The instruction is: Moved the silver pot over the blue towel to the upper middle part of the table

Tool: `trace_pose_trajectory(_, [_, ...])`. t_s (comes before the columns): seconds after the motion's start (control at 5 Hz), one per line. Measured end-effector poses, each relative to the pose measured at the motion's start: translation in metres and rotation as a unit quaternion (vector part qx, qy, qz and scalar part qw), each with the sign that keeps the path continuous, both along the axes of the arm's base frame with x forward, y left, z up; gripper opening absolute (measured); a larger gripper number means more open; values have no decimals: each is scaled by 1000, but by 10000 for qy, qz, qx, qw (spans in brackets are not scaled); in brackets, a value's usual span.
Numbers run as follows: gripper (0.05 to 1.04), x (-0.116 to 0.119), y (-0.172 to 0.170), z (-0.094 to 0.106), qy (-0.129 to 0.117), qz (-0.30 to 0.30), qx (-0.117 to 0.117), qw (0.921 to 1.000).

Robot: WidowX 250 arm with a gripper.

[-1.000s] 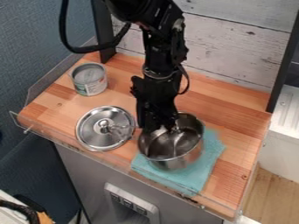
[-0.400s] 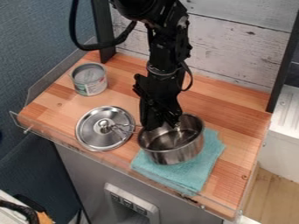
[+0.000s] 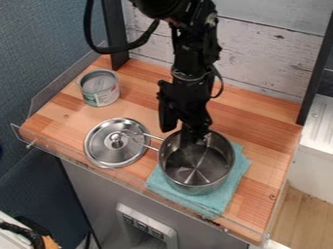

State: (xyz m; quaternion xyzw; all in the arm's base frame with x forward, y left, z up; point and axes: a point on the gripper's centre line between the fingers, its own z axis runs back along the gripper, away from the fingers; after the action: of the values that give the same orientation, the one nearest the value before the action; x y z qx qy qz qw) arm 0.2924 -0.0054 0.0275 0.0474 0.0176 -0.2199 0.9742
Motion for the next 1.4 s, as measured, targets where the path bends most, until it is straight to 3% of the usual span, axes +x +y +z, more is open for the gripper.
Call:
trace_pose_trajectory(0.2, [982, 4, -1, 3, -73, 31, -4, 10000])
trace_pose_trajectory(0.4, [722, 6, 2, 0, -115, 117, 58, 9998])
trace_pose_trajectory(0.6, [408, 1, 4, -12, 49, 120, 163, 9998])
trace_pose_trajectory(0.8, [180, 0, 6, -14, 23, 153, 196, 9997])
trace_pose_trajectory(1.0, [97, -1, 8, -15, 23, 136, 214, 9997])
trace_pose_trajectory(1.2, [89, -3, 12, -5, 107, 158, 30, 9998])
trace_pose_trajectory(1.4, [81, 23, 27, 33, -276, 247, -339, 9987])
